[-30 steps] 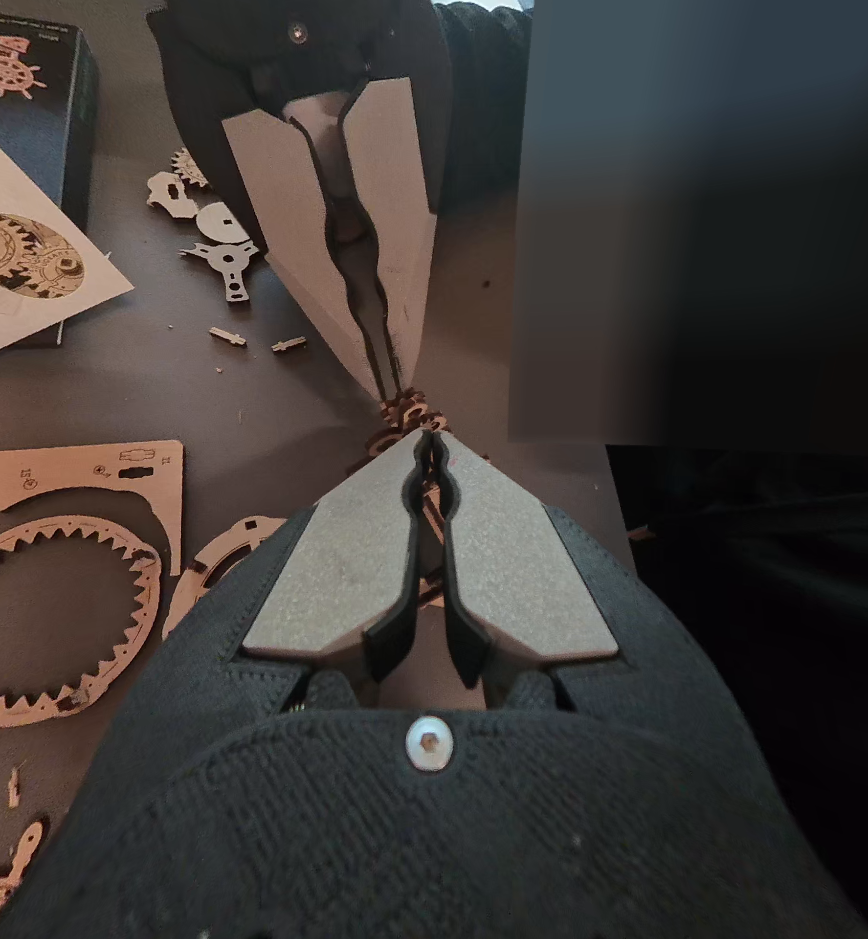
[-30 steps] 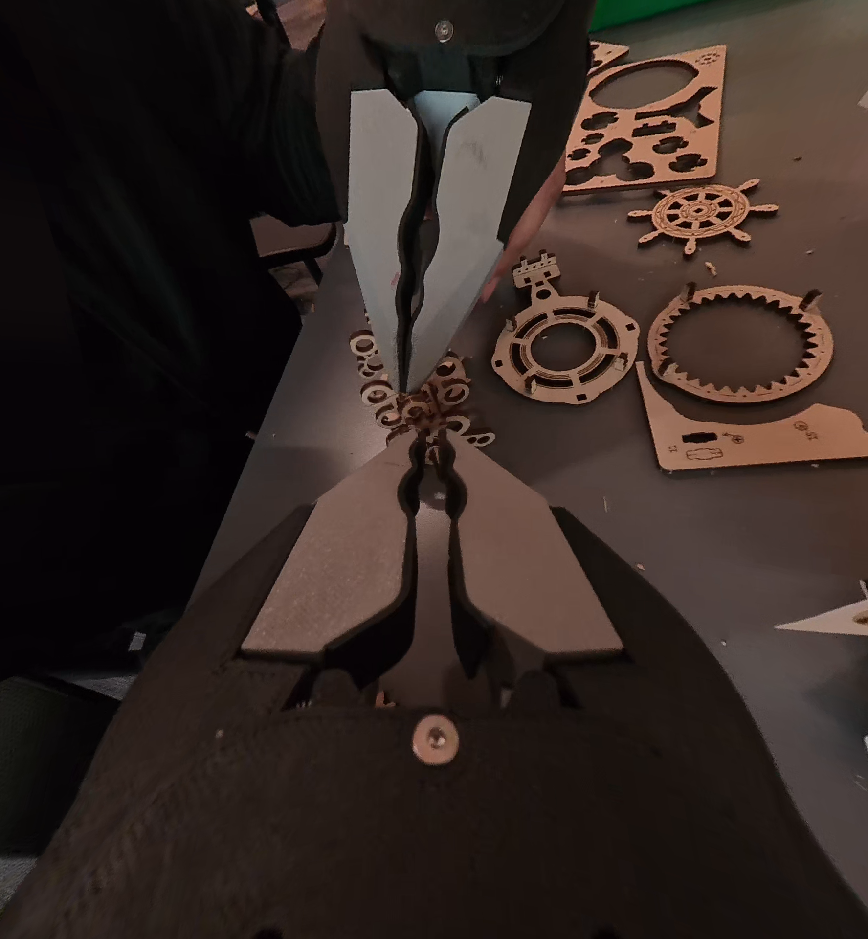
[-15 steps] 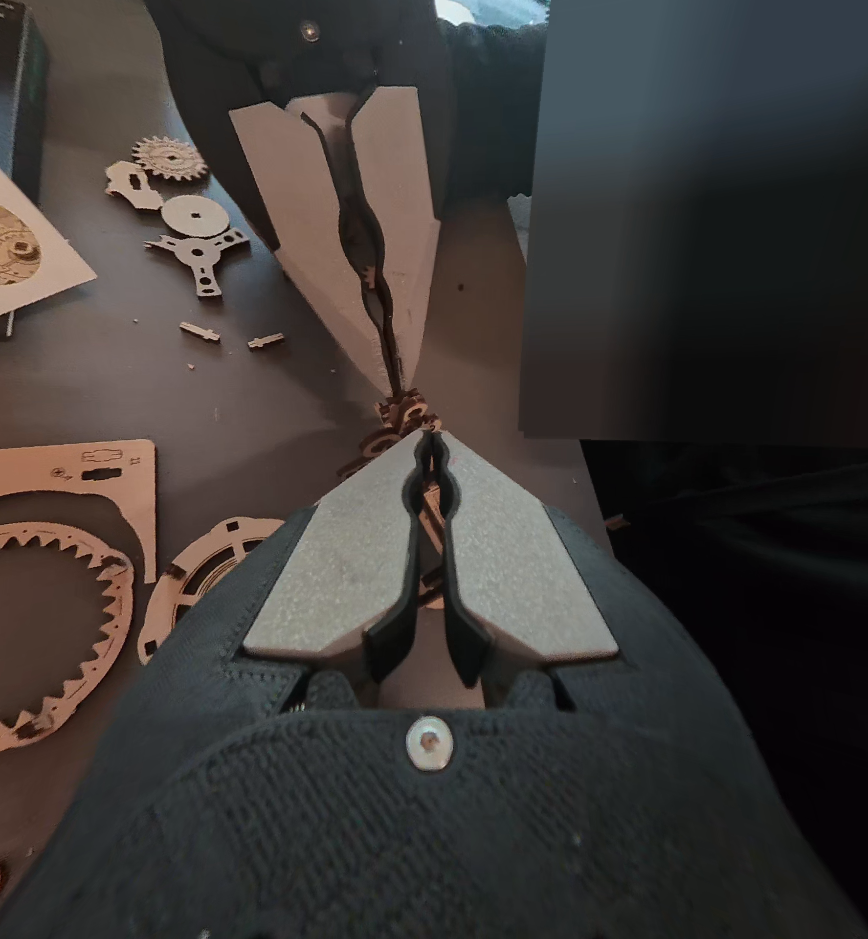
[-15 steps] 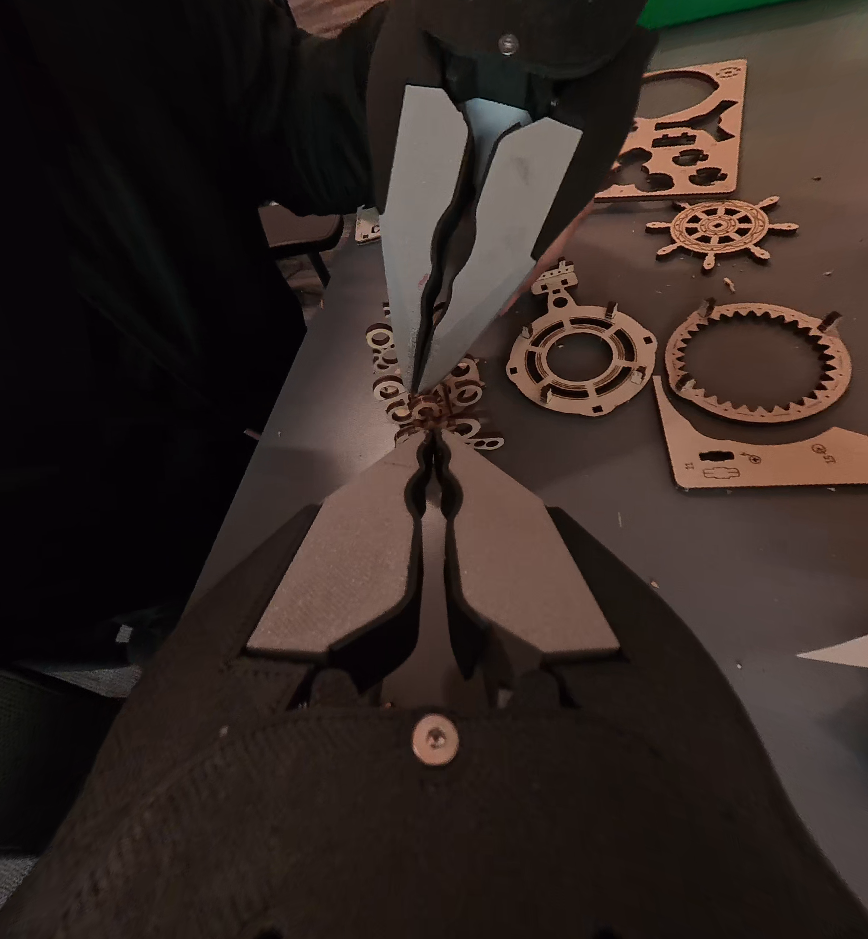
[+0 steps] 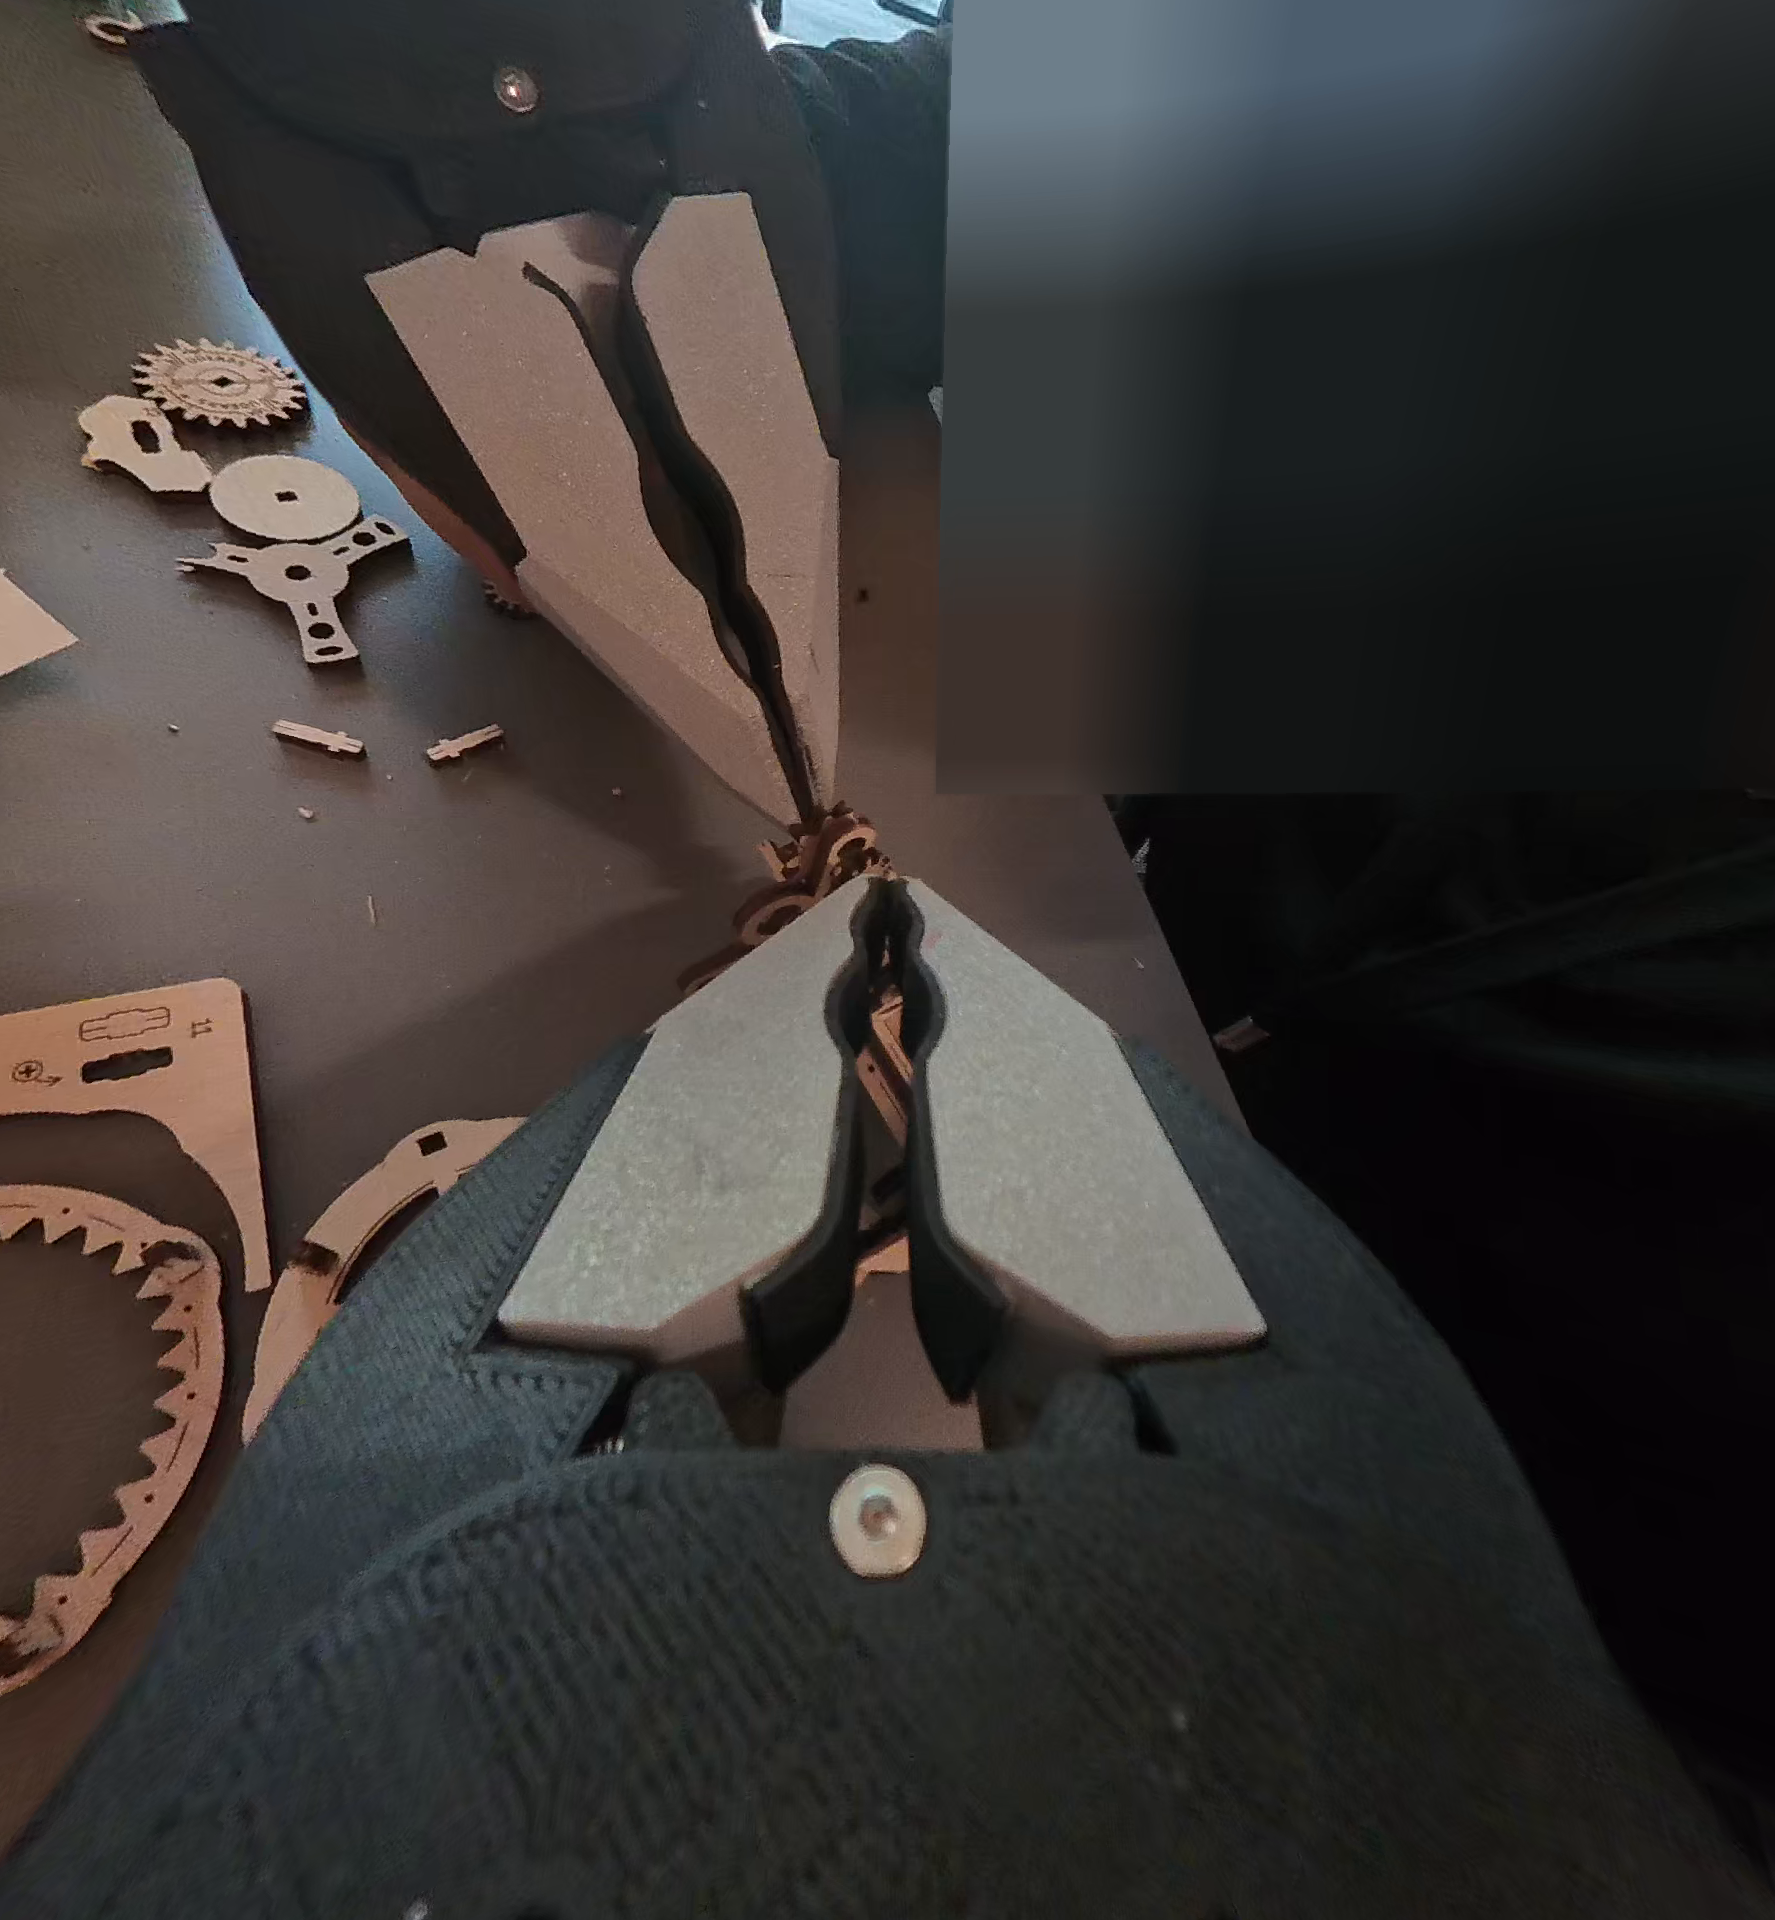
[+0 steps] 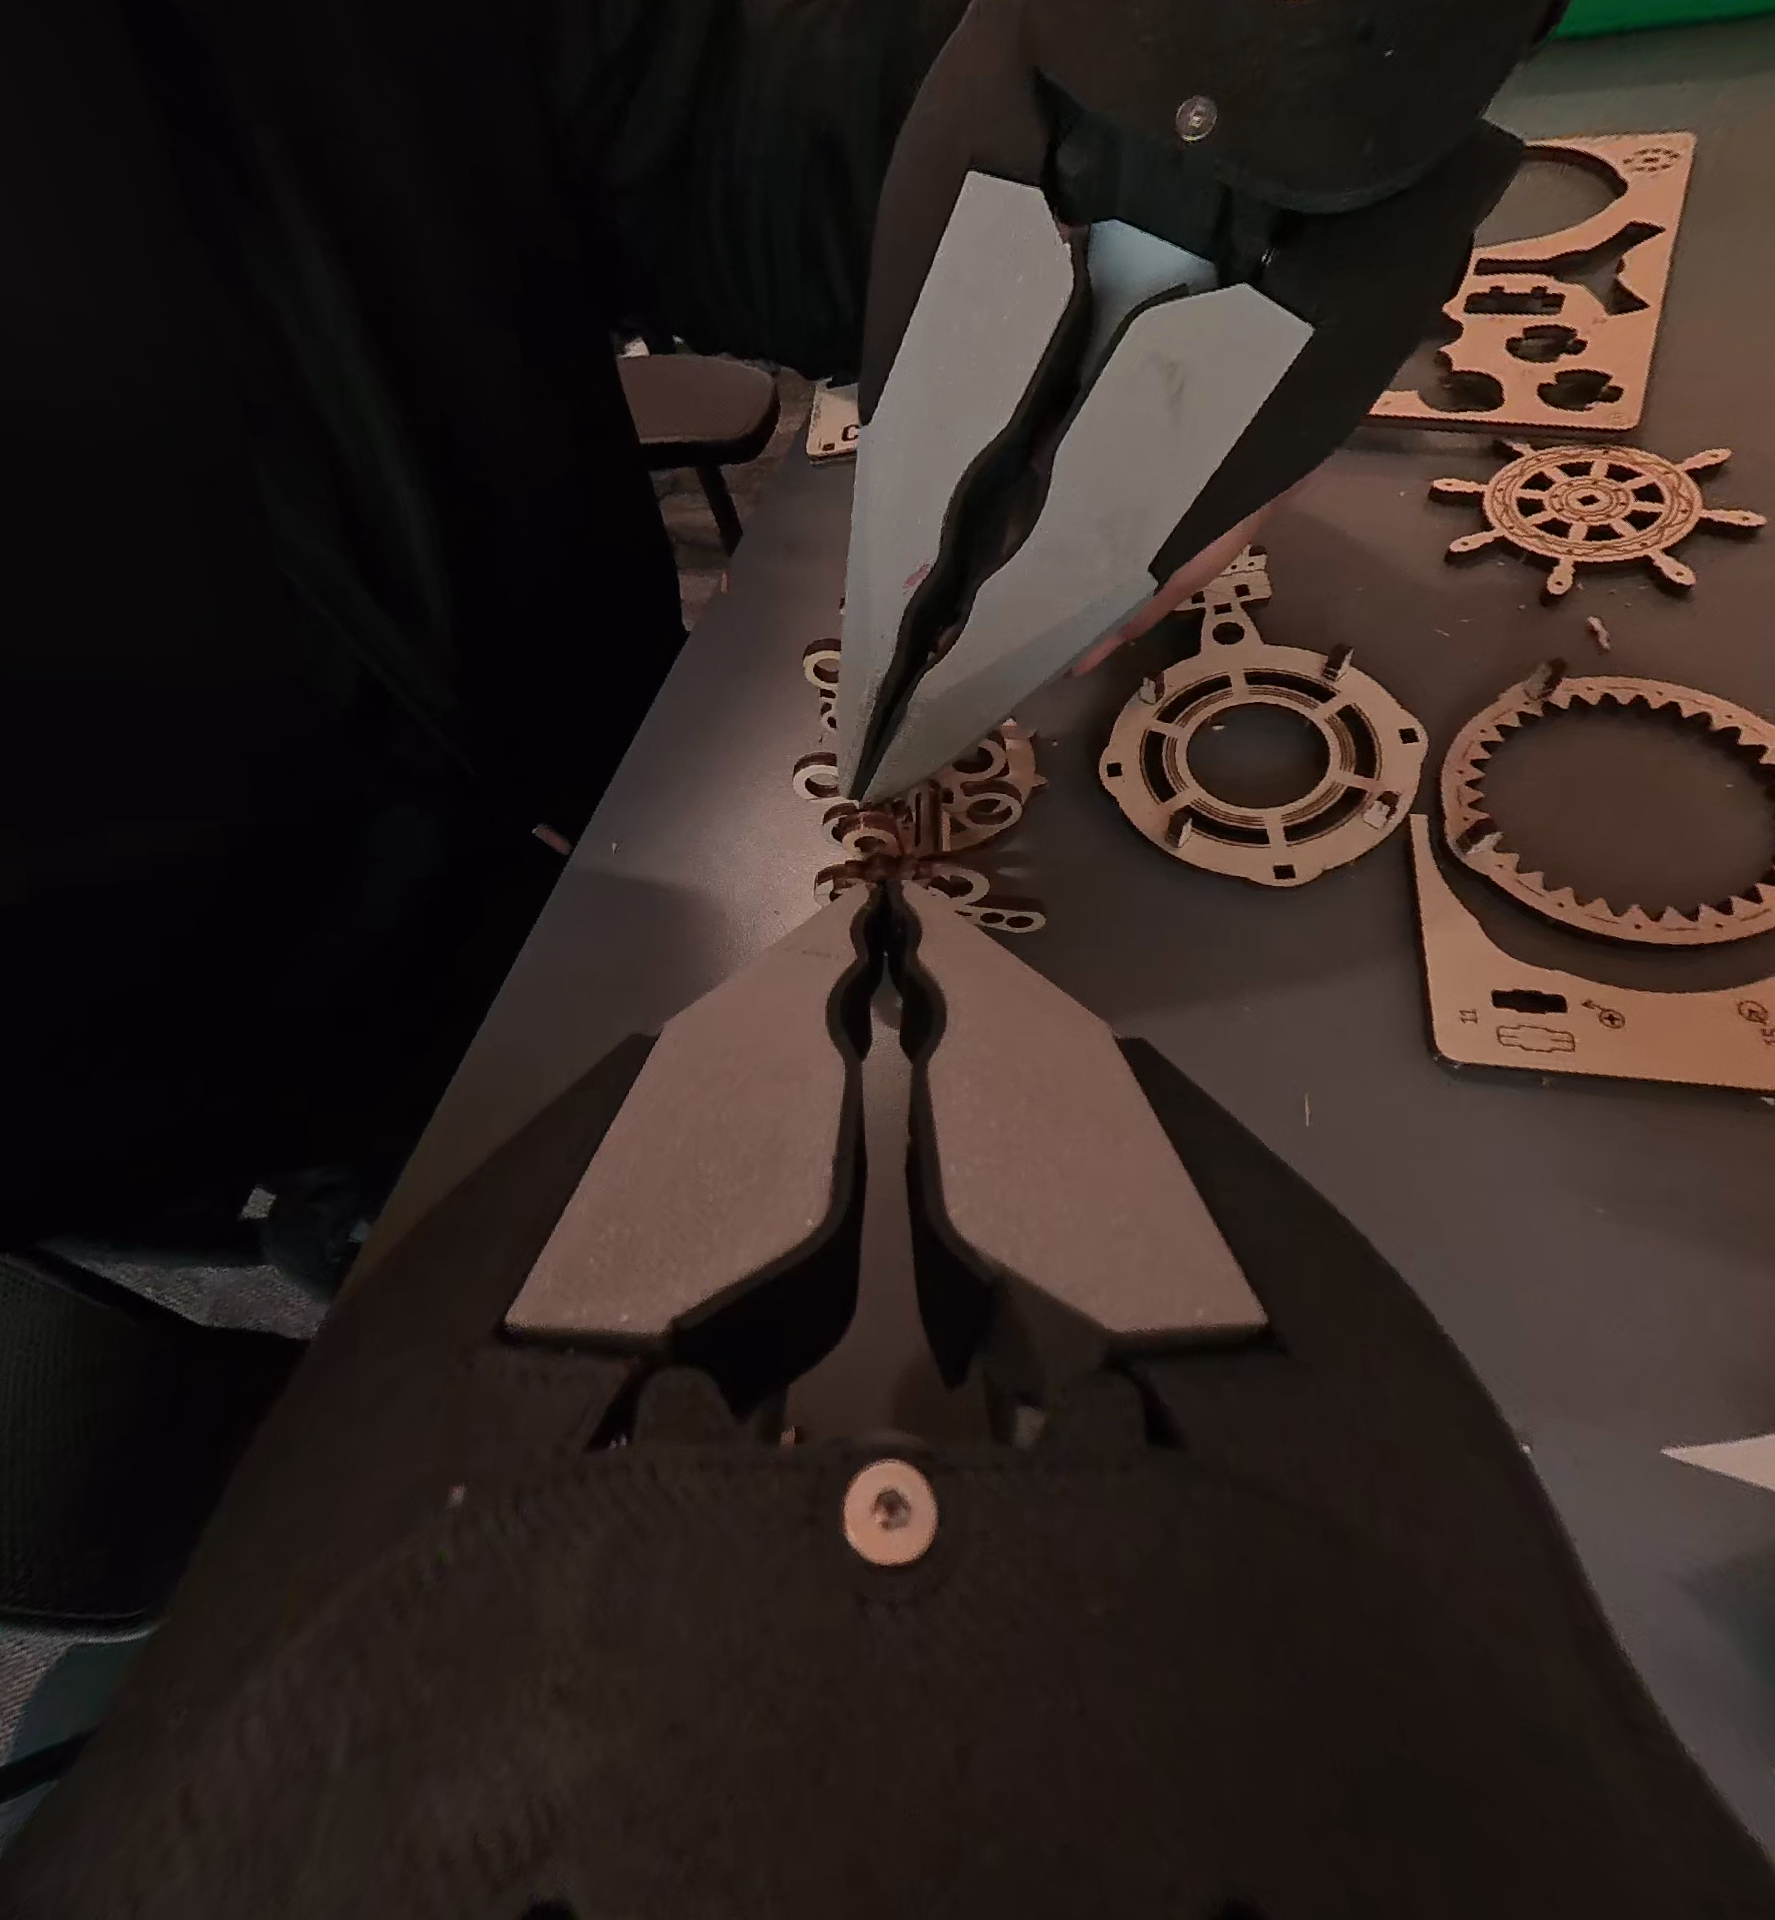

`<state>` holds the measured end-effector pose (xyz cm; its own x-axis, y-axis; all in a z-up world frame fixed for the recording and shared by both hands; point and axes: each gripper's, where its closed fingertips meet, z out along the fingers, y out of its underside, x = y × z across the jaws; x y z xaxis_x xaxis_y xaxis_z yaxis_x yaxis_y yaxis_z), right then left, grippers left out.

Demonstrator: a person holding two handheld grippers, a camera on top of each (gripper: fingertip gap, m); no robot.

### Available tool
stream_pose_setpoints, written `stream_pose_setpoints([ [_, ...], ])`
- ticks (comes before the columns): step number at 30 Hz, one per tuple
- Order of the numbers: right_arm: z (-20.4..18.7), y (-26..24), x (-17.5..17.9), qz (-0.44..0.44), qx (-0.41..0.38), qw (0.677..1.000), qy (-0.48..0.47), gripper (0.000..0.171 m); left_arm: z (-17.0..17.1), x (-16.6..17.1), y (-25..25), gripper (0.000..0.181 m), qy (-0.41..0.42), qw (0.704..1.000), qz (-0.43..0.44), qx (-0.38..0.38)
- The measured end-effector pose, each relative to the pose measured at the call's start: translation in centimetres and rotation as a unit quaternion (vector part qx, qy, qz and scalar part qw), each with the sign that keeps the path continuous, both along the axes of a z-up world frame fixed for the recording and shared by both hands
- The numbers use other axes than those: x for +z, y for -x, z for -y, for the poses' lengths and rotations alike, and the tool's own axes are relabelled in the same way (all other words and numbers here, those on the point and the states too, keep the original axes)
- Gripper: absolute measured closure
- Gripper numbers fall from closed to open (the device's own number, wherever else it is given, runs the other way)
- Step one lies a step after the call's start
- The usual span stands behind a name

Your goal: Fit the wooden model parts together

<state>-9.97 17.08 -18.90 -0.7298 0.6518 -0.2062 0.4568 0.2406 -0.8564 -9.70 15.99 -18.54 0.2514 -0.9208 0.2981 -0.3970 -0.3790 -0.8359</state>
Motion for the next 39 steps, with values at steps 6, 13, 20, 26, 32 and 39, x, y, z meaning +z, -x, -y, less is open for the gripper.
stream_pose_setpoints([
  [6,0.1,0.1,0.0,0.014,-0.004,1.0,0.018,0.171,0.2,0.1,0.1,0.181,0.033,0.999,0.017,0.003],
  [13,-0.2,0.2,0.2,0.002,-0.017,1.0,0.019,0.157,0.0,0.6,0.4,0.181,0.033,0.999,0.018,0.021],
  [20,-0.2,-0.1,-0.2,0.001,-0.021,1.0,0.0,0.16,0.1,0.1,0.3,0.181,0.032,0.999,-0.001,0.024],
  [26,-0.2,-0.4,-0.1,-0.005,-0.027,1.0,0.0,0.162,0.4,0.1,0.2,0.181,0.031,0.999,-0.006,0.021],
  [32,0.4,-0.4,-0.4,-0.001,-0.025,1.0,-0.013,0.166,0.6,0.1,0.0,0.181,0.026,0.999,-0.013,0.014],
  [39,0.9,-0.7,-0.4,0.01,-0.016,1.0,-0.002,0.168,1.1,0.0,-0.4,0.181,0.035,0.999,-0.015,0.002],
])
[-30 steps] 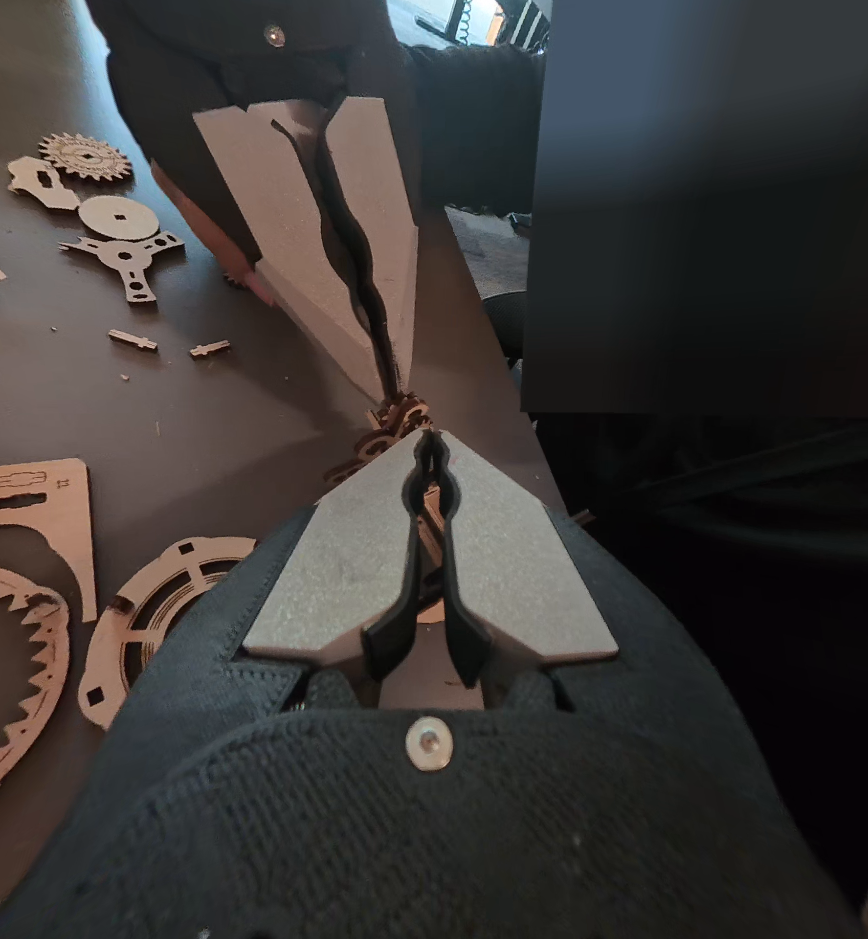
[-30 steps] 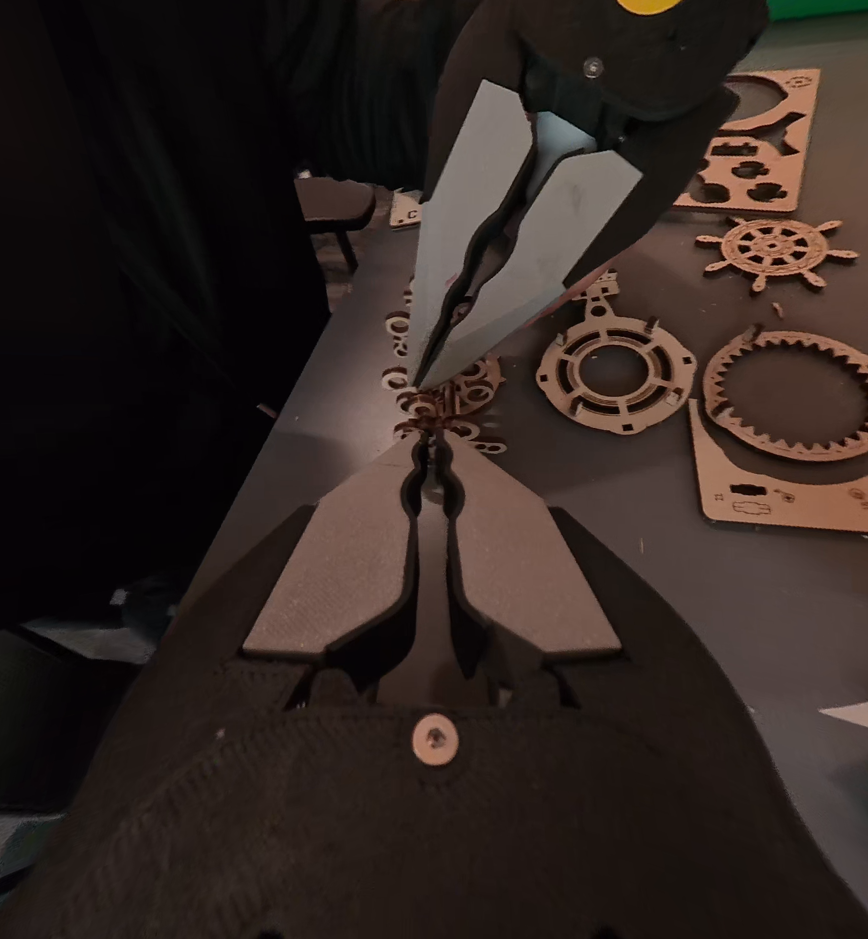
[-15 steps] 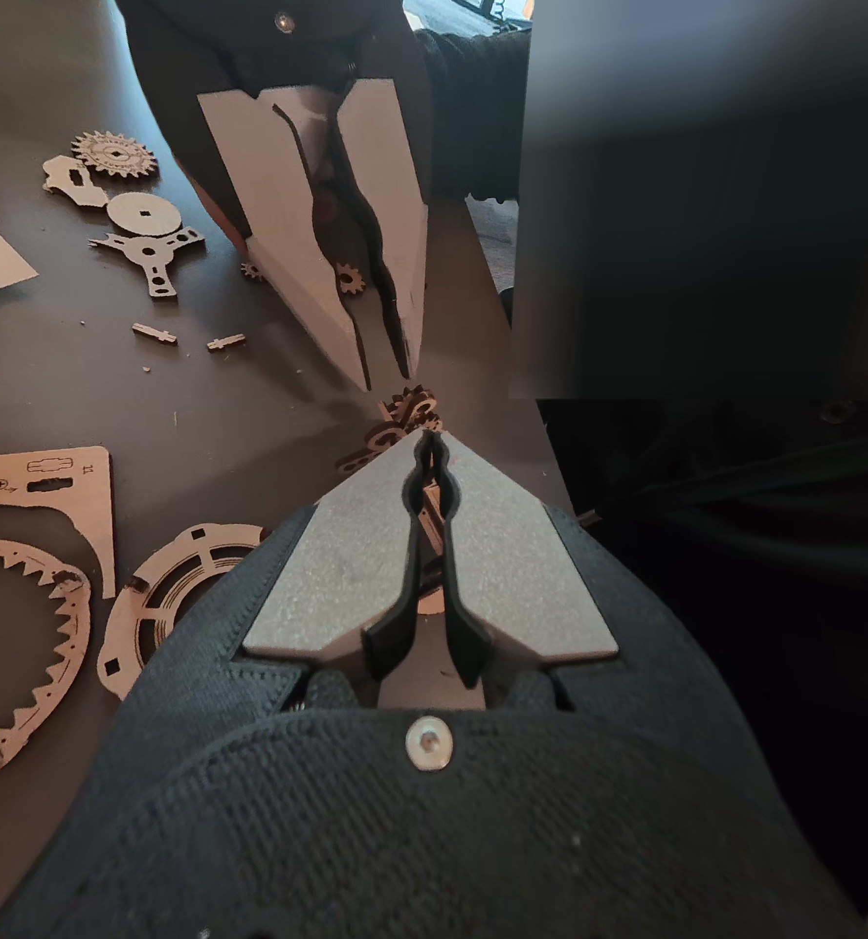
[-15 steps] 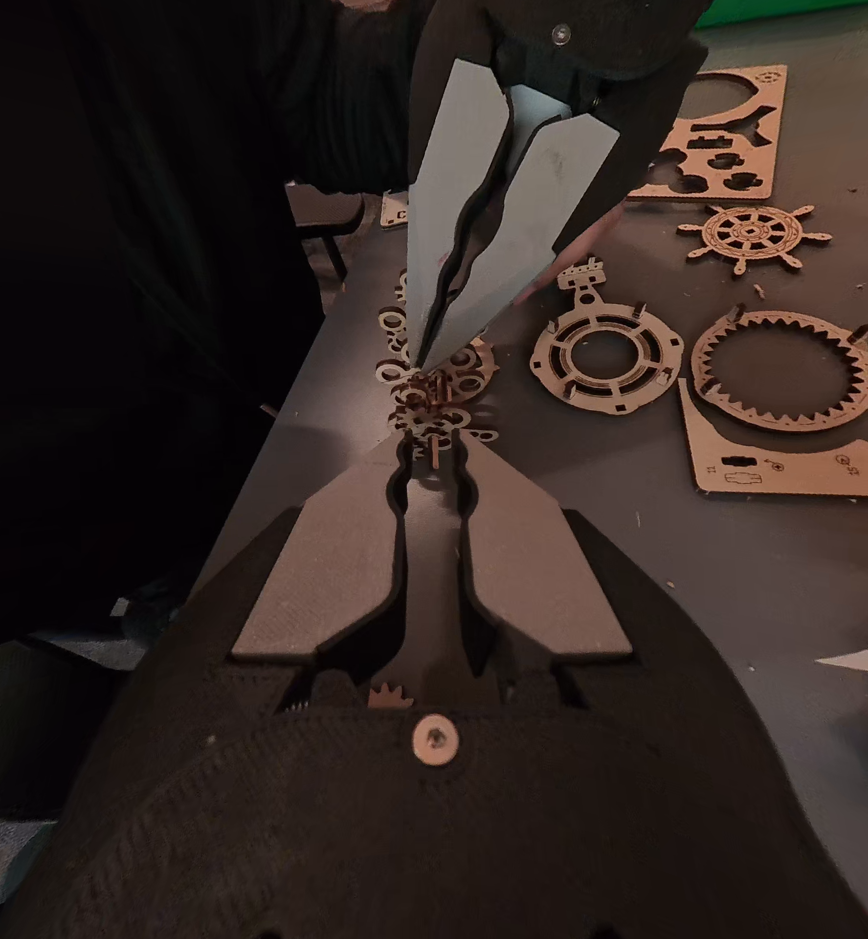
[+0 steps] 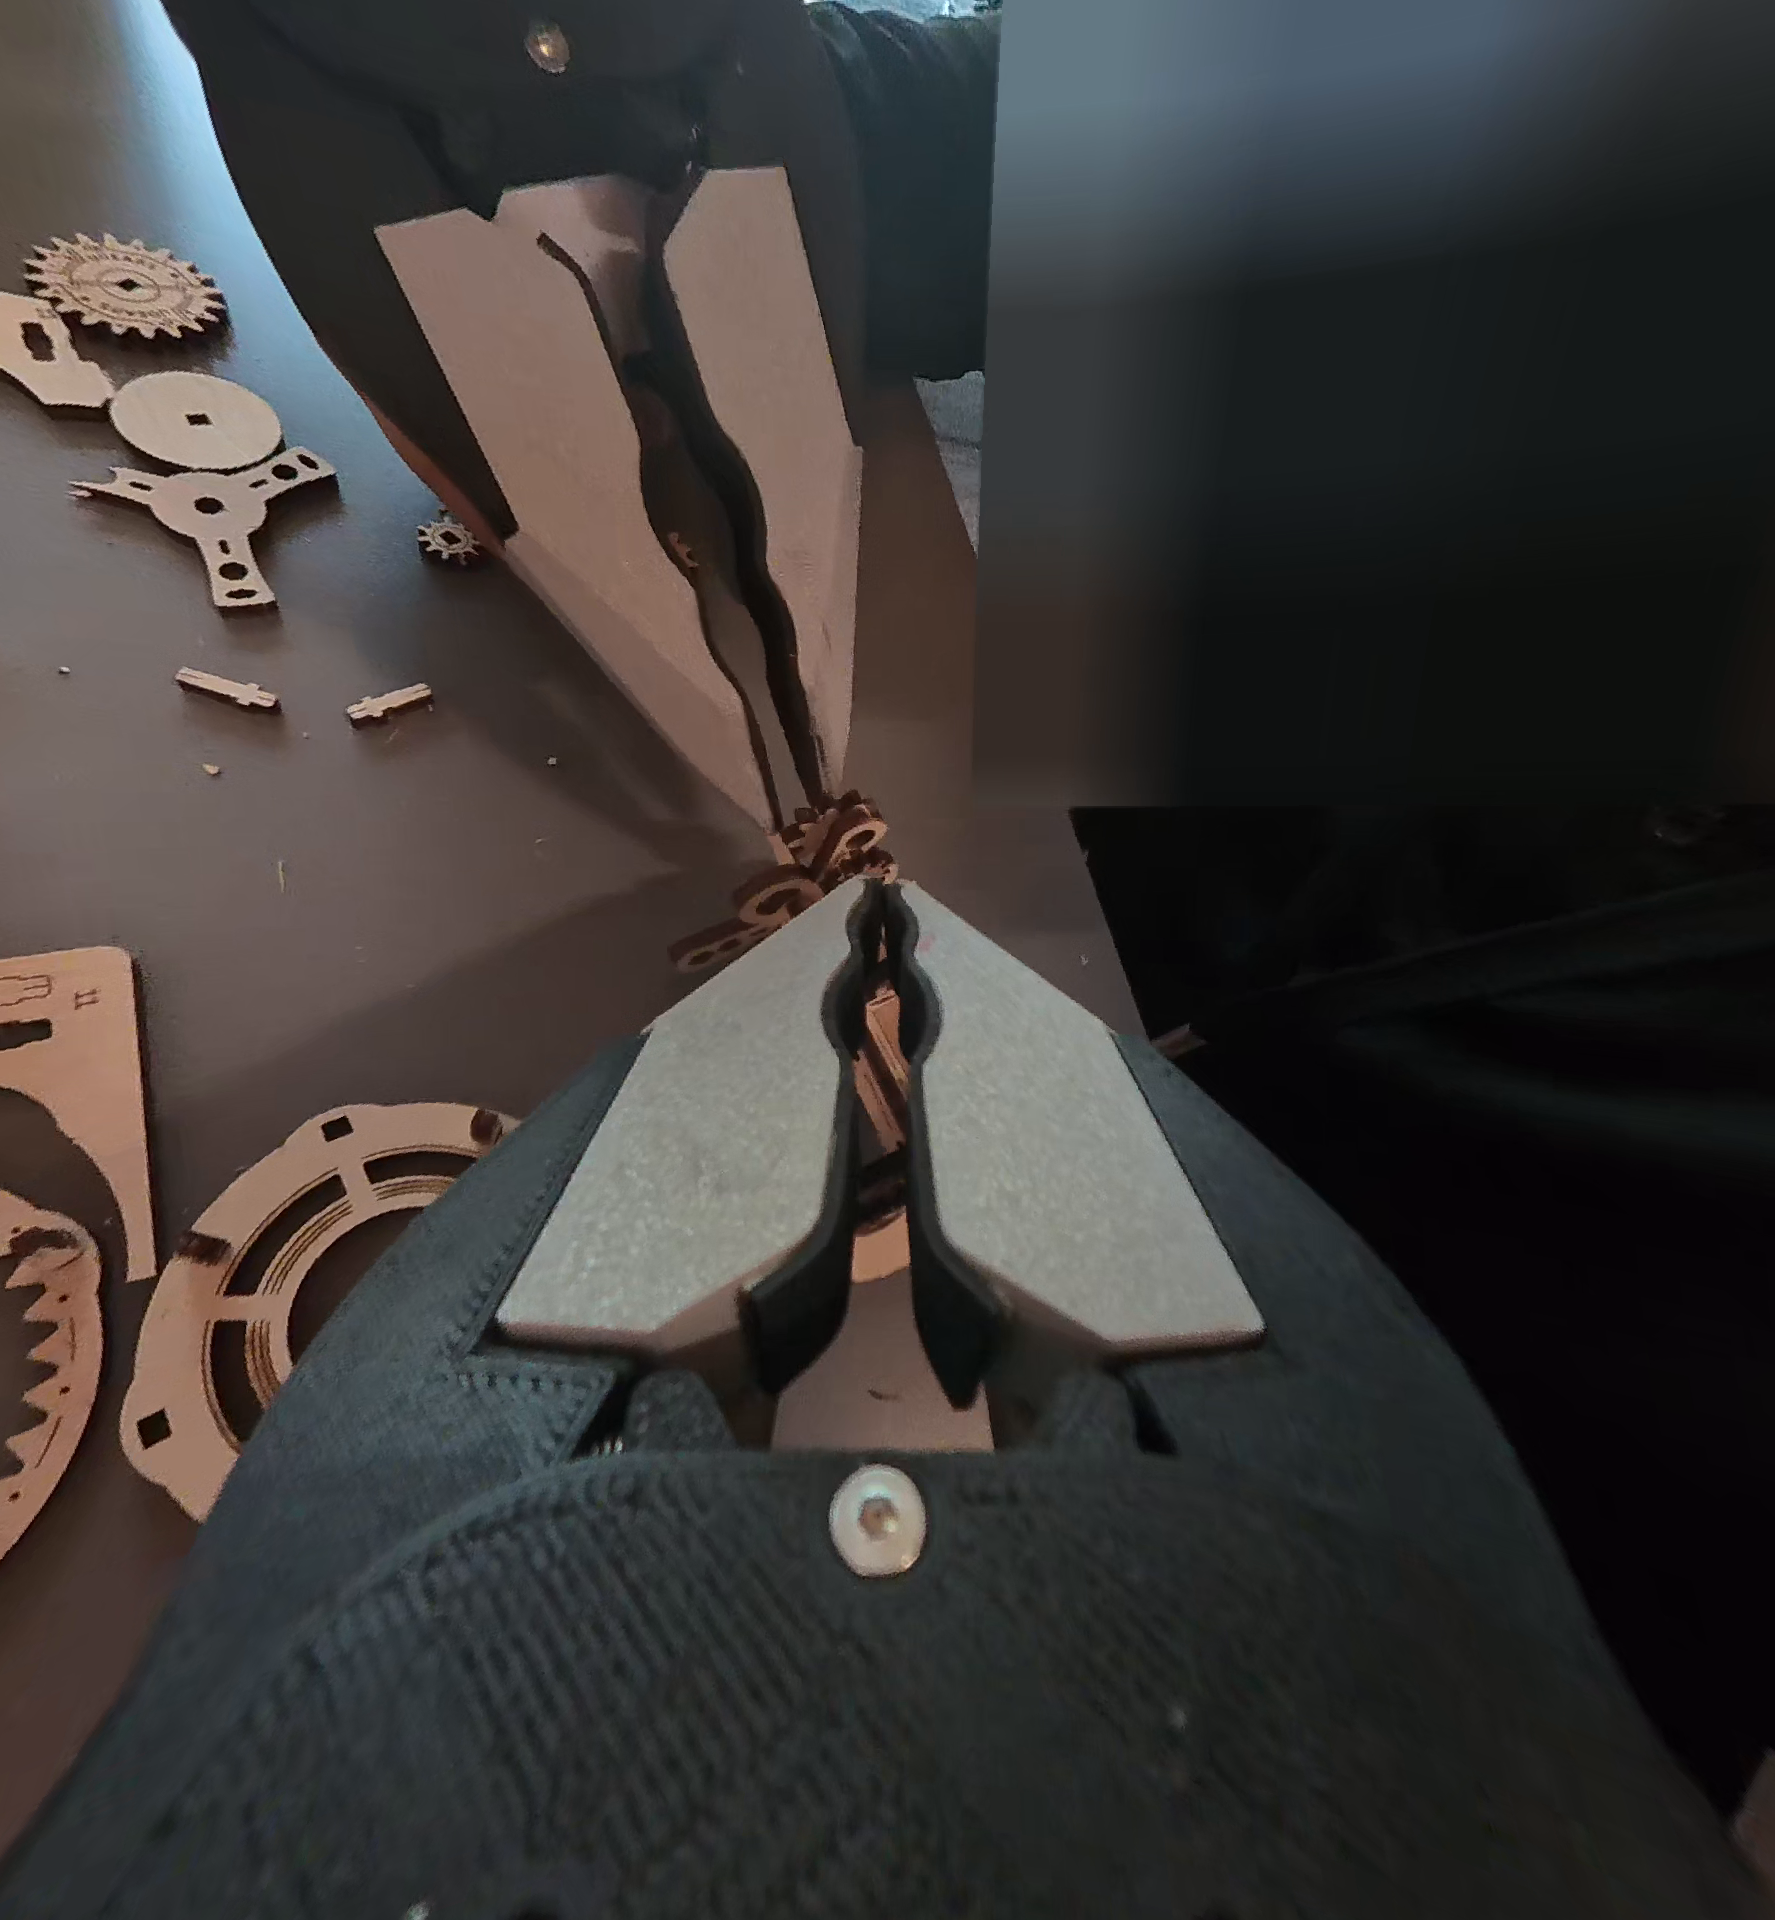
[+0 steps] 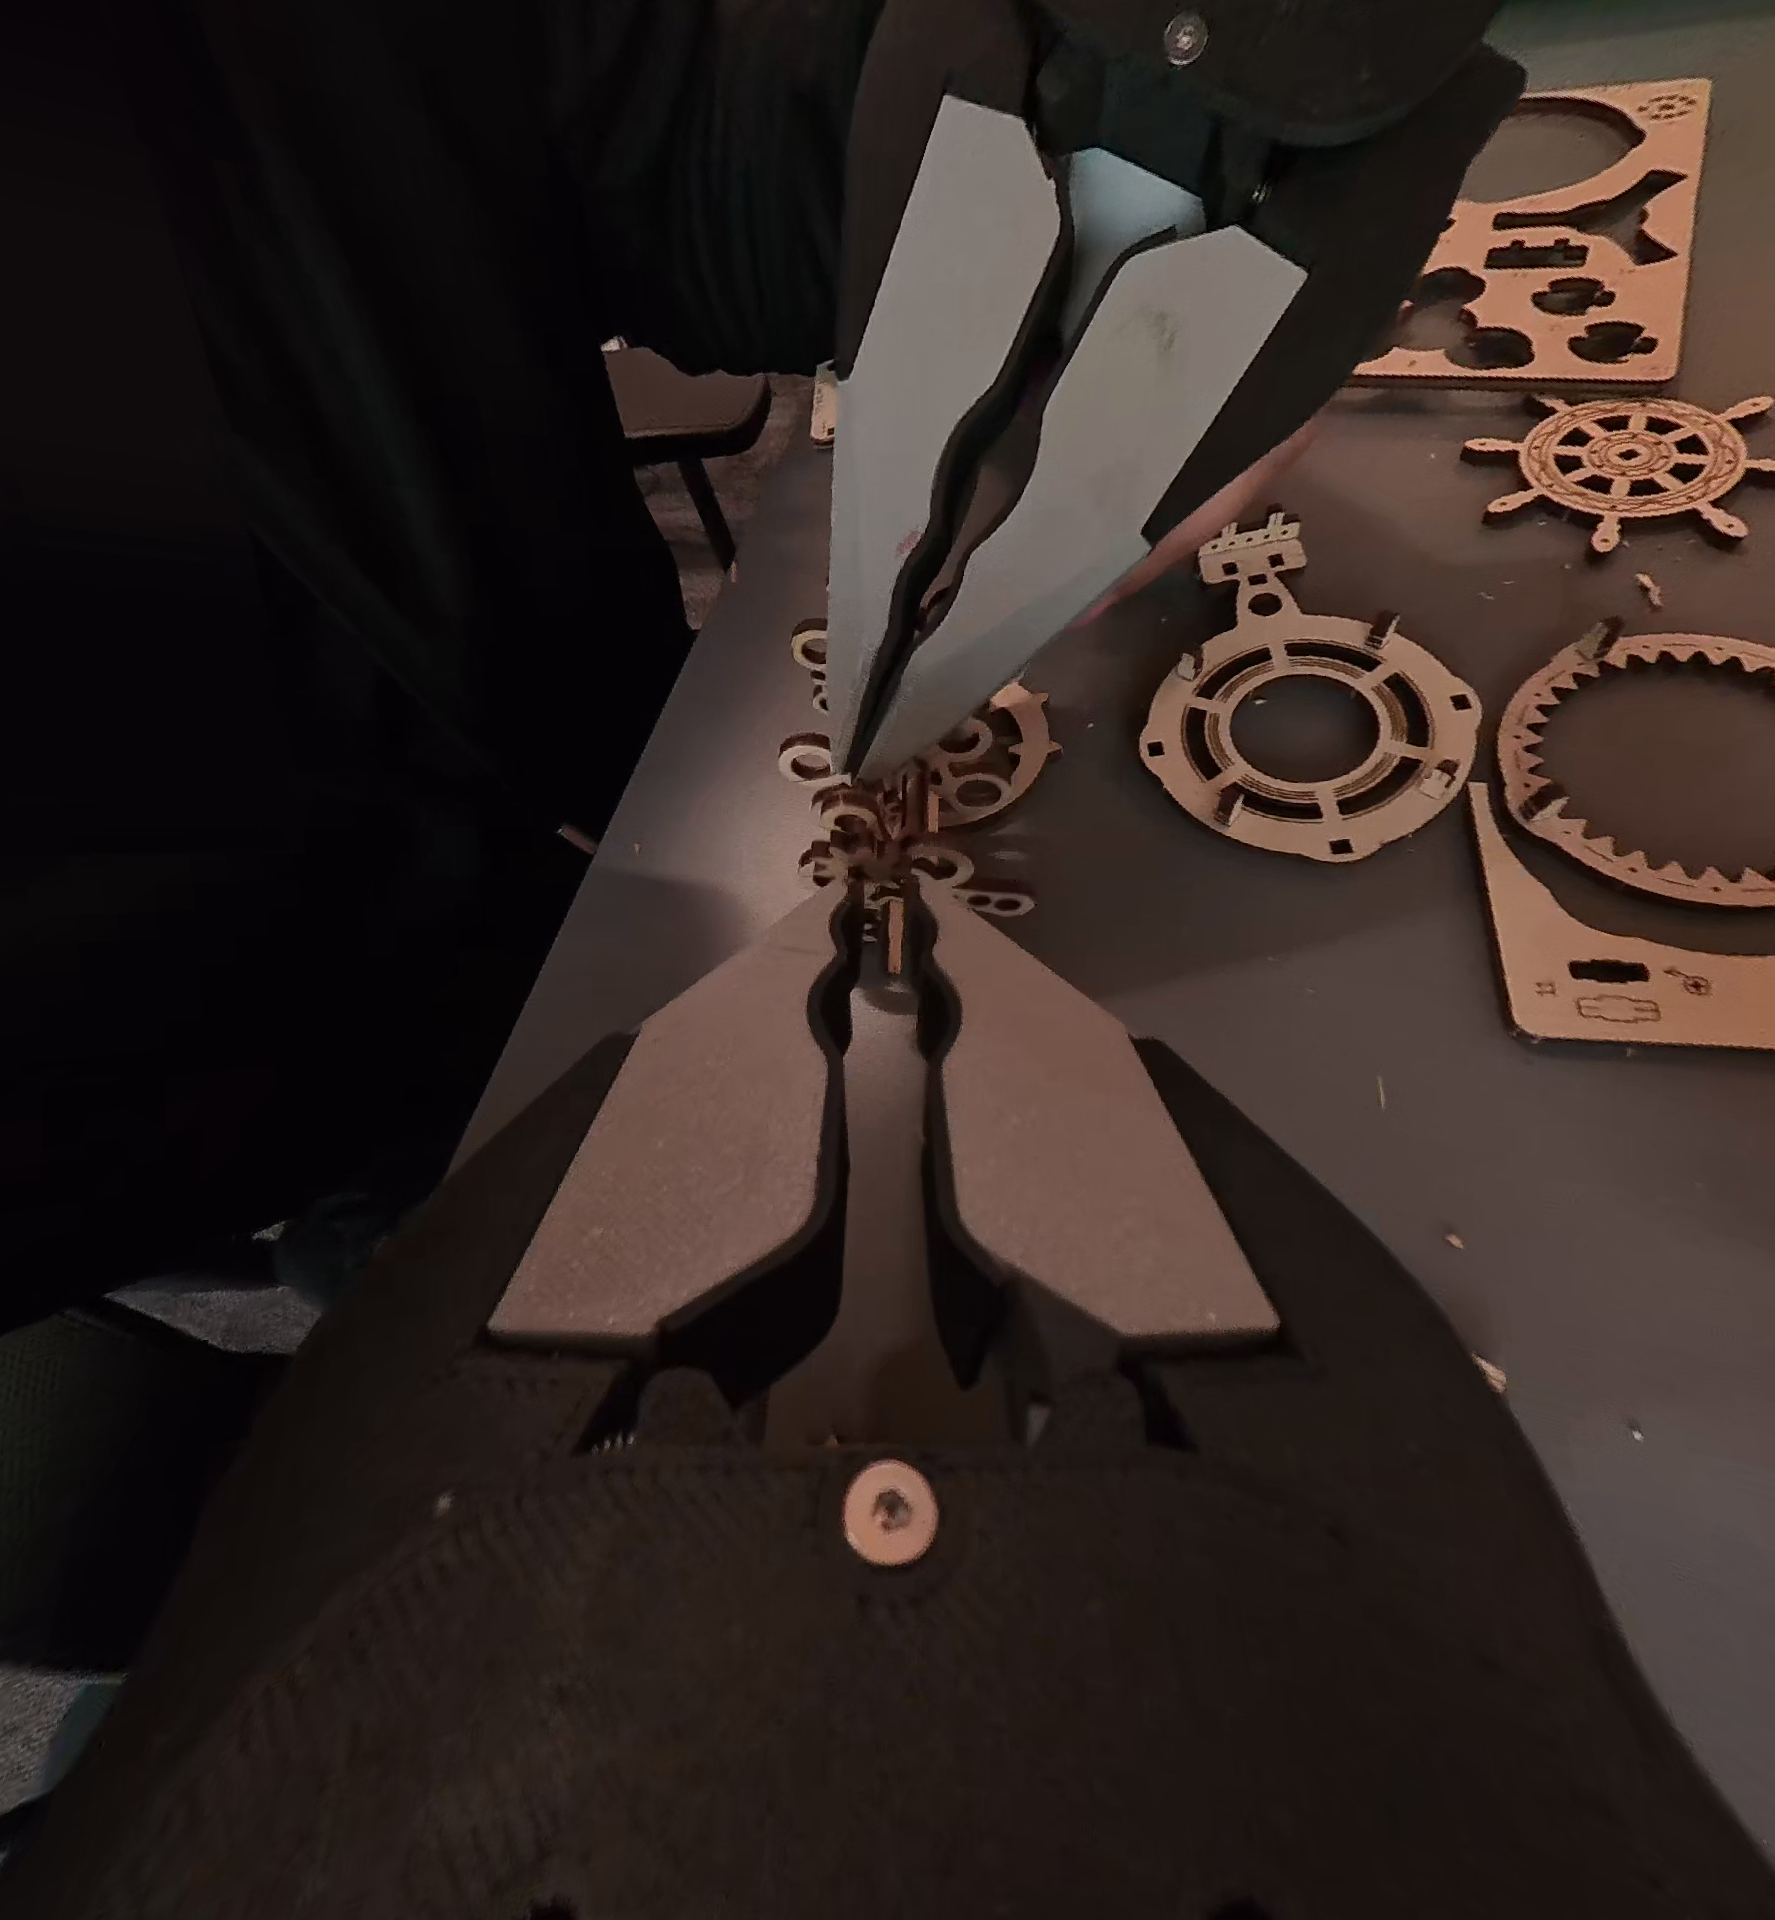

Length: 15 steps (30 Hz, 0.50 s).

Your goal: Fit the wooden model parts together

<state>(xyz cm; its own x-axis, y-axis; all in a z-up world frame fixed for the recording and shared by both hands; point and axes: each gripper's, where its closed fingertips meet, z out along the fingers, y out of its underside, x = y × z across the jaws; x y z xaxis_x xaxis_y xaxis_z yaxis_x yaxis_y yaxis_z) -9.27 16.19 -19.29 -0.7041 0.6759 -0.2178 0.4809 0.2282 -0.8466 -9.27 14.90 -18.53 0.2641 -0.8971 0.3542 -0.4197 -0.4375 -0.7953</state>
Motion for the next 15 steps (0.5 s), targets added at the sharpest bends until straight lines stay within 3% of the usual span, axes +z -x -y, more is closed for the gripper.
stream_pose_setpoints([
  [7,0.23,-0.12,0.02,0.007,0.002,1.0,0.009,0.161,0.07,-0.01,0.01,0.181,-0.001,1.0,0.001,0.0],
  [15,0.26,0.08,0.05,0.001,-0.007,1.0,0.004,0.165,0.13,-0.01,0.18,0.181,0.003,1.0,0.006,0.002],
])
